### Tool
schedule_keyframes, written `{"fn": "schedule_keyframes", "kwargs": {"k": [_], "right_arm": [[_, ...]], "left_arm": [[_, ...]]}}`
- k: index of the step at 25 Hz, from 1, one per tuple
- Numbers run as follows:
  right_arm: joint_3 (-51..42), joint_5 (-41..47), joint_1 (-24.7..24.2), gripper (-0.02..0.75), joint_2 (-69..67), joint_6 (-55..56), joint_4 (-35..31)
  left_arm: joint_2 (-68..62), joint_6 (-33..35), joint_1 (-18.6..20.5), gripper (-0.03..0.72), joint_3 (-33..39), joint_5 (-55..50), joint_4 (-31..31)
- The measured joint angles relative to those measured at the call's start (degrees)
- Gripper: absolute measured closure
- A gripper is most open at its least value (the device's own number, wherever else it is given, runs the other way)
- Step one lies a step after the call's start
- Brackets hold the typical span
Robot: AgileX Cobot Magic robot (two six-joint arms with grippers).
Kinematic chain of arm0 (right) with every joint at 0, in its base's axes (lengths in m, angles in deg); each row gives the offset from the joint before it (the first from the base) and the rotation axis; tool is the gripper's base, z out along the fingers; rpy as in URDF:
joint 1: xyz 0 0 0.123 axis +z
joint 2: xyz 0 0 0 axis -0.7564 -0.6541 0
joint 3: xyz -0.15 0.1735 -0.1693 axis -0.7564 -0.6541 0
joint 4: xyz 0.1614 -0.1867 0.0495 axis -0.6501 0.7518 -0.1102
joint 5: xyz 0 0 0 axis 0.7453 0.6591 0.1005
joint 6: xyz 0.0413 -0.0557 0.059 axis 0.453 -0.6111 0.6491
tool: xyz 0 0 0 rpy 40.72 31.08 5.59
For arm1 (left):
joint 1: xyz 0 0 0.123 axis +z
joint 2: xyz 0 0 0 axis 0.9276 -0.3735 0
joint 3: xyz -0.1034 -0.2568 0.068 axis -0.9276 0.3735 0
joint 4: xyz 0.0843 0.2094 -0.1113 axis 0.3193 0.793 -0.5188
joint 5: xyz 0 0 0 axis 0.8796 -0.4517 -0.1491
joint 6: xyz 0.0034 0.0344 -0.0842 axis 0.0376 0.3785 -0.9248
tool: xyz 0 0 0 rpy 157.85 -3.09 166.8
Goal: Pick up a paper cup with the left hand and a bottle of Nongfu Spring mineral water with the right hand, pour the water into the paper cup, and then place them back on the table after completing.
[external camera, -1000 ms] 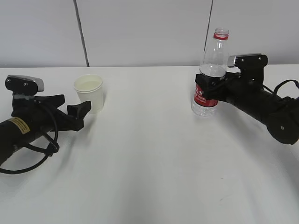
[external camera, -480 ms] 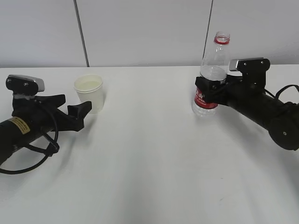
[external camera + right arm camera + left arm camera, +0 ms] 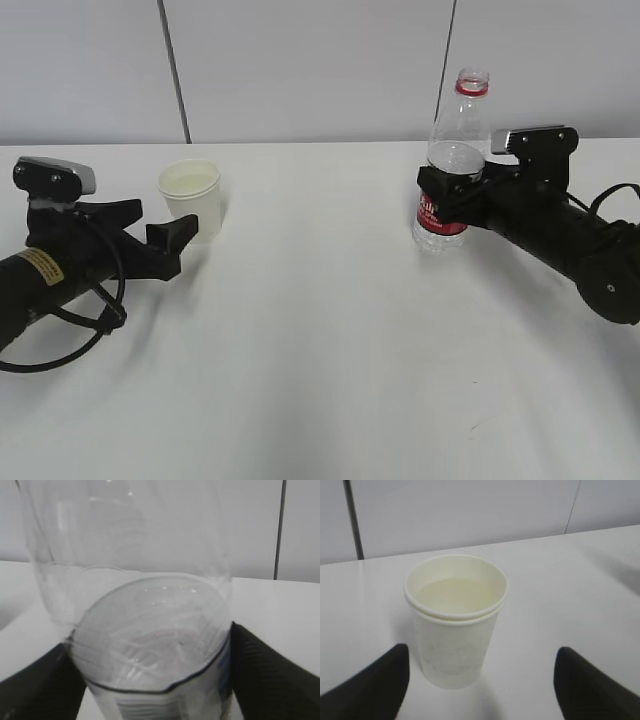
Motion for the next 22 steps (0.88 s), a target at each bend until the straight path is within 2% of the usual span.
{"fn": "schedule_keyframes", "kwargs": {"k": [6,22], "right_arm": [[-0.39,0.26,0.00,0.094,0.12,0.29,0.13],[-8.80,0.26,0.00,0.093,3.47,0.43,-0.34]], "left_arm": [[0.00,0.00,0.00,0.146,0.00,0.00,0.39],[0.00,0.00,0.00,0.146,0.00,0.00,0.73]]}}
